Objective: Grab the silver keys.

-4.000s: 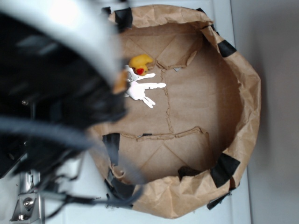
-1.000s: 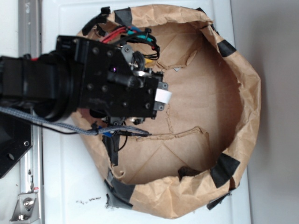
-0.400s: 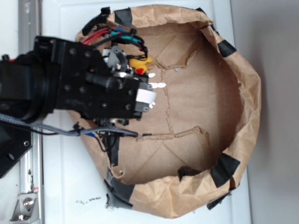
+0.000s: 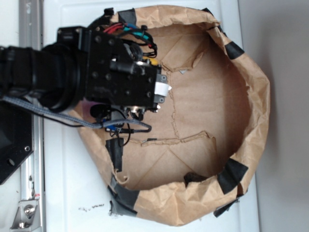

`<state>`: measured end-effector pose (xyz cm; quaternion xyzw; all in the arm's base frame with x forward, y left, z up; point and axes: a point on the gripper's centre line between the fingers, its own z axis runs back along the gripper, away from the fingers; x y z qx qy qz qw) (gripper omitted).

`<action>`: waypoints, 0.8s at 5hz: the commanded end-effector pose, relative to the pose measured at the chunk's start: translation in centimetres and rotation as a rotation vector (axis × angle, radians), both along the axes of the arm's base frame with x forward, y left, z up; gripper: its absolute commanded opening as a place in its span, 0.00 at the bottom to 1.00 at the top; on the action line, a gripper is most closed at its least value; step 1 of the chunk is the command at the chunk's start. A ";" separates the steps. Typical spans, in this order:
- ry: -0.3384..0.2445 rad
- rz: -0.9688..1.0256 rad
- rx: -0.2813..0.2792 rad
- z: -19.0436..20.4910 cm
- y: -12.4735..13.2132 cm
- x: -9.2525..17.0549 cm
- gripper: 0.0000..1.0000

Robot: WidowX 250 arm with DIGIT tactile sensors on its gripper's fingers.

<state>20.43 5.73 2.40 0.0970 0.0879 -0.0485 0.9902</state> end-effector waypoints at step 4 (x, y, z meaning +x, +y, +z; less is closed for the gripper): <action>0.016 -0.045 -0.035 3.6 -0.1 1.5 0.00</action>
